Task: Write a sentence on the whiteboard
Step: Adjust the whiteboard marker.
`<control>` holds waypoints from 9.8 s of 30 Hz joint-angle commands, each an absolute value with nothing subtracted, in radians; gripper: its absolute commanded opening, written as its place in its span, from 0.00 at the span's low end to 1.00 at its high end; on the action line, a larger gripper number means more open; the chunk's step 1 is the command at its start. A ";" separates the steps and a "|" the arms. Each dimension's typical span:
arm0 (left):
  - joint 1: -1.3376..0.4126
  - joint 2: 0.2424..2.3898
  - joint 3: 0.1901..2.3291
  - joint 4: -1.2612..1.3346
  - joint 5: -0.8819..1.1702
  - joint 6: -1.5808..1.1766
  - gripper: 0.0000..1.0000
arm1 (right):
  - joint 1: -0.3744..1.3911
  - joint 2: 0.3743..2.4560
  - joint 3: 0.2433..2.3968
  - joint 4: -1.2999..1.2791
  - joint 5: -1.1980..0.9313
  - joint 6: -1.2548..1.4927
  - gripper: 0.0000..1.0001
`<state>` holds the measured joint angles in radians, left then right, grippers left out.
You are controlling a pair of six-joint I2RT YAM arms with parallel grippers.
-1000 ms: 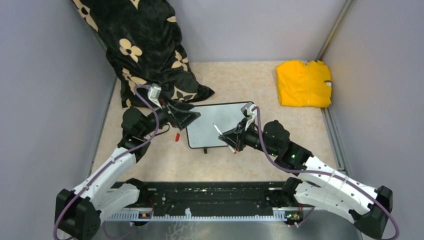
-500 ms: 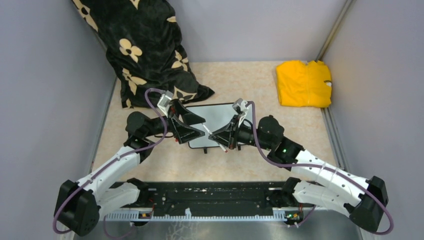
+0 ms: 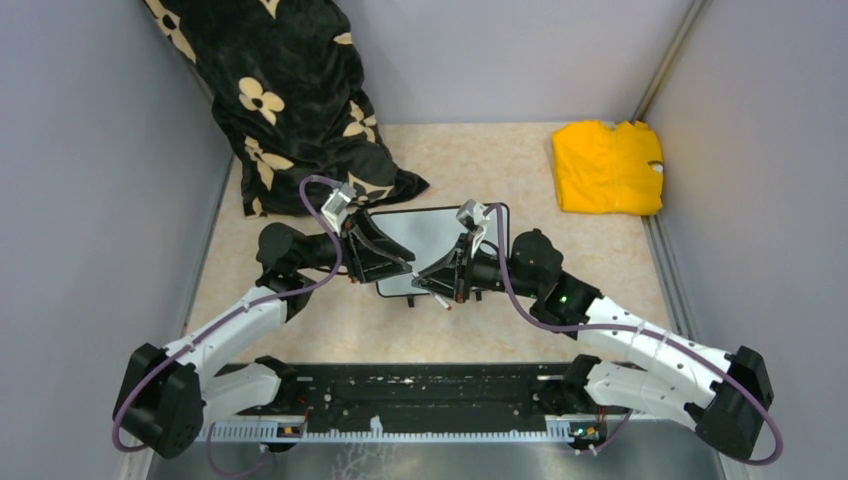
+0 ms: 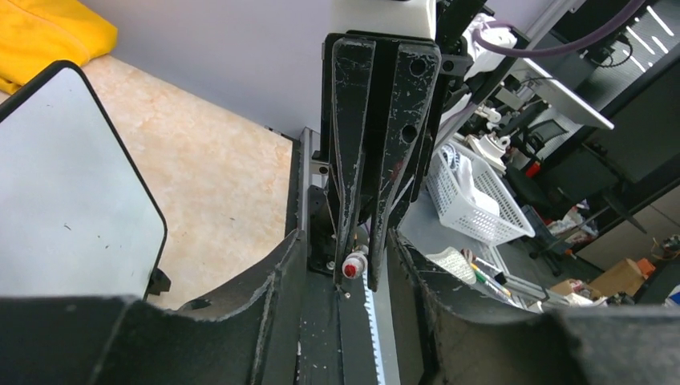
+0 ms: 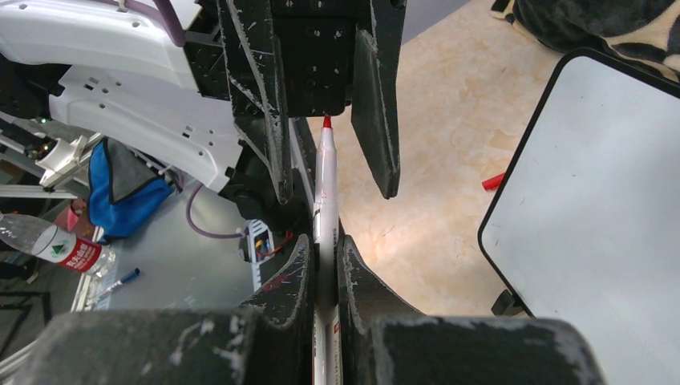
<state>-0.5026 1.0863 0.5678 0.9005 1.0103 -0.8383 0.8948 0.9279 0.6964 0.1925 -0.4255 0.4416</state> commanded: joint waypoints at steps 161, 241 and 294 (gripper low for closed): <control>-0.654 0.758 0.682 -0.120 -0.548 -0.349 0.99 | 1.181 0.887 0.816 0.181 0.699 0.112 0.00; -0.216 1.047 0.645 0.039 0.222 -0.655 0.99 | 1.177 0.793 0.548 0.348 0.297 0.243 0.00; -0.201 1.410 0.460 0.827 0.970 -0.413 0.77 | 1.178 0.825 0.588 0.369 0.339 0.231 0.00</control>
<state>-0.2108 1.3636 0.4129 0.7536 0.8349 -0.4282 1.1698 0.8215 0.5266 0.3241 0.3389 0.2298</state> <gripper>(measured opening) 0.795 0.126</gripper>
